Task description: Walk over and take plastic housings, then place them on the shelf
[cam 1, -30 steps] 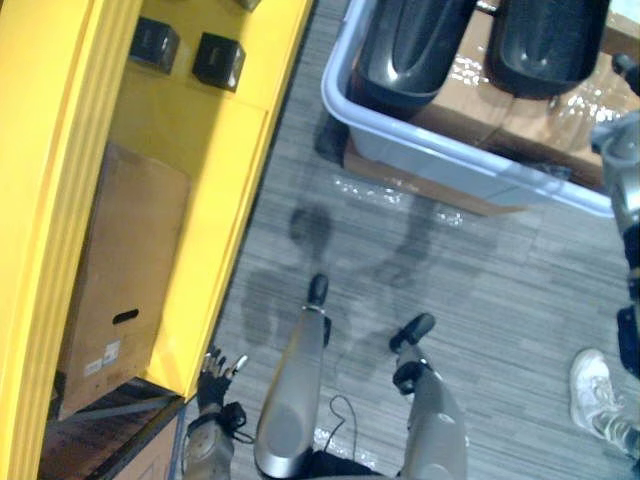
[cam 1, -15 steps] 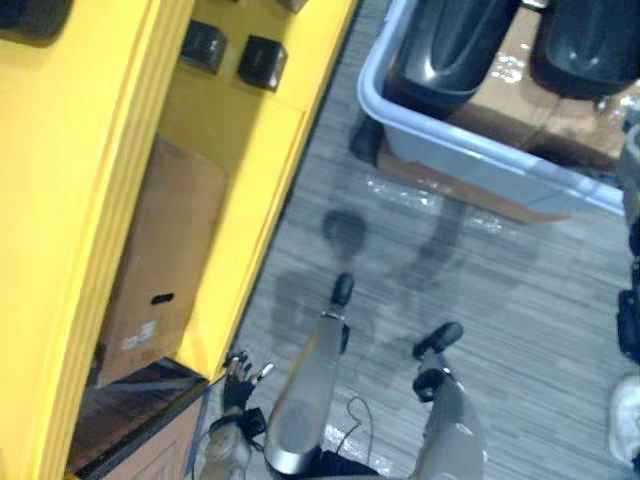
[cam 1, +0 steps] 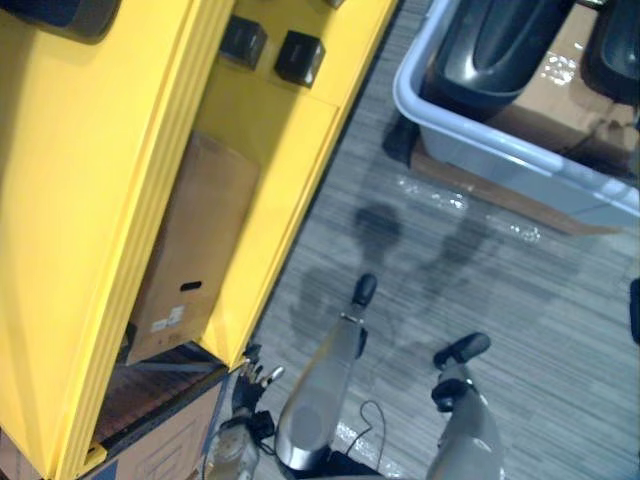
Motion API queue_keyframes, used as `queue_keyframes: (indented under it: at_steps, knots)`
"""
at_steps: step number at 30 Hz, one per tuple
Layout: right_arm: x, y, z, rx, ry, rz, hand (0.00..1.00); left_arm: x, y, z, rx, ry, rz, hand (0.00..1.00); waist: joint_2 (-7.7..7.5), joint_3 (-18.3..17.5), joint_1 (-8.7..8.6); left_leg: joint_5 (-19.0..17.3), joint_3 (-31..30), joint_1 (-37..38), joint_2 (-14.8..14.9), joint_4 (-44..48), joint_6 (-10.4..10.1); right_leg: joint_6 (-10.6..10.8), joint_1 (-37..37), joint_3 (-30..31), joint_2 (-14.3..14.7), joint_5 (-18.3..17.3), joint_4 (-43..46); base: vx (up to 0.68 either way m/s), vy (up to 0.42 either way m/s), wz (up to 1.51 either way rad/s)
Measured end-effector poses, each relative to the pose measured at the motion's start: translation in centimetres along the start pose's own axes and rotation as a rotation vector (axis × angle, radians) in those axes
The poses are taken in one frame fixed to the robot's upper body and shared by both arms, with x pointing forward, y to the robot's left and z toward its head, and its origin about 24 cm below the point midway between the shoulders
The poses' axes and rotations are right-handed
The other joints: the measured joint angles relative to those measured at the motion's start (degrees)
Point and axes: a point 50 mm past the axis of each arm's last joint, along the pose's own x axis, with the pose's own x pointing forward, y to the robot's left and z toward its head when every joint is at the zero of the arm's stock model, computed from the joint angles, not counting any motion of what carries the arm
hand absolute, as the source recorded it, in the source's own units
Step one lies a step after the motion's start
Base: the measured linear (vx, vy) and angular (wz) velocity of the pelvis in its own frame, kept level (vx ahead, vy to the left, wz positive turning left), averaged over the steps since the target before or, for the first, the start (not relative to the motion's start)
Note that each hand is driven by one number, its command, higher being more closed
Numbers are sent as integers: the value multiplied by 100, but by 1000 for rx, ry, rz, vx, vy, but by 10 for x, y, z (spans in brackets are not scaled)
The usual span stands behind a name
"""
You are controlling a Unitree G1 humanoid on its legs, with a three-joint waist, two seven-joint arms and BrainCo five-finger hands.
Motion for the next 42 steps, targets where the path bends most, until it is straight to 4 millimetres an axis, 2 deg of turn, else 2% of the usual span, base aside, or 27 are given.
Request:
queue_keyframes:
  at_steps: [4, 9, 15, 16, 19, 26, 29, 34, 42]
  knots:
    - [7, -13, -6, -32, 47, -77, 0, -3, -5, -8, 24, 32, -27, 0, 200, -142, 128, 0, -25, -36, -41, -16, 0, 25, -21, -31, -37, -8, -2, 33, 5, 5]
    - [12, -24, -5, -51, 58, -120, 0, -3, -7, -9, 36, 36, -42, 0, 235, -167, 206, -5, -35, -70, -91, -4, 0, 31, -46, -26, -85, -30, -3, 7, 2, 1]
    - [18, -28, -2, -103, 67, -61, 0, -3, -8, -9, 36, 41, -47, 0, 236, -167, 288, -9, -49, -175, -96, 20, 0, 30, -139, -30, -88, -29, 1, 0, 0, 0]
    - [20, -30, -1, -112, 70, -37, 100, -3, -8, -9, 34, 41, -46, 0, 238, -168, 290, -9, -49, -175, -95, 20, 0, 30, -140, -30, -88, -29, 4, 0, 0, 0]
    - [22, -34, 0, -169, 84, 9, 100, -3, -8, -10, 11, 46, -37, 0, 241, -170, 291, -16, -49, -175, -93, 27, -1, 36, -139, -29, -88, -34, 8, 0, 0, 0]
    - [35, -57, 2, -285, 165, 102, 100, -3, -6, -10, 4, 47, -30, 0, 243, -172, 294, -26, -38, -159, -84, 45, -4, 37, -121, -20, -80, -33, 6, 1, -1, 0]
    - [36, -61, -4, -340, 236, 171, 100, -3, -6, -10, 3, 46, -29, 0, 245, -174, 293, -32, -13, -91, -72, 32, -11, 30, -71, 0, -73, -29, -4, 9, -7, -3]
    - [32, -55, -17, -450, 313, 278, 100, -4, -6, -10, 2, 46, -30, 0, 259, -185, 294, -36, -9, 29, -70, 27, -14, 31, 38, 3, -70, -34, -15, 0, 0, 0]
    - [27, -45, -26, -600, 307, 305, 100, -7, -8, -9, -14, 25, -37, 0, 258, -184, 276, -41, -9, 181, -71, 3, -12, 27, 193, -2, -73, -26, -27, 0, 0, 0]
